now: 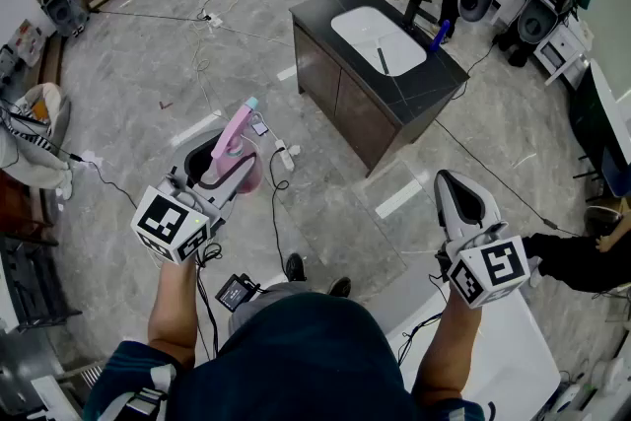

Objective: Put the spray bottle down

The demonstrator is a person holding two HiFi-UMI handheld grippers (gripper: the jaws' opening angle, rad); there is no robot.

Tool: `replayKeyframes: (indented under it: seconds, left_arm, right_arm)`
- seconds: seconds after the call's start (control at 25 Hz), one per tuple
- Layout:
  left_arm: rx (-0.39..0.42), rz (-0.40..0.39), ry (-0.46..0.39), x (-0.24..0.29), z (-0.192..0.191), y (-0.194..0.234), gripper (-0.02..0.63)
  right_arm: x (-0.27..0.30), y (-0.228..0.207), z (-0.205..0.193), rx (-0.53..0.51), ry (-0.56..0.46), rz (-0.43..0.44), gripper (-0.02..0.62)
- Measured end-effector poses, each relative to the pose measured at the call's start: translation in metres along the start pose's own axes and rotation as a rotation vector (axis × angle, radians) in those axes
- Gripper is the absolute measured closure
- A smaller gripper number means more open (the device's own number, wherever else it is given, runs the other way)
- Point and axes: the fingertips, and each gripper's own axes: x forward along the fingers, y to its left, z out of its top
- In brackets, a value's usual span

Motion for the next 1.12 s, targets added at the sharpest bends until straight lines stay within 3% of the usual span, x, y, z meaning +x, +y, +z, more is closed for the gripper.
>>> replayKeyframes:
  seconds: [0.84,1.12]
  left_arm:
    - [-0.019,-0.074,0.006,0.032,-0.026,0.066,0.385]
    - [-0.03,-0.089,0.018,0.061,-0.026,0.082,0.385]
  right_arm:
    - [0.068,0.008,0.005,0.056,-0.032,-0.044,0.583]
    - [0.09,-0.014,0.002,0.064,-0.003,-0.052,0.581]
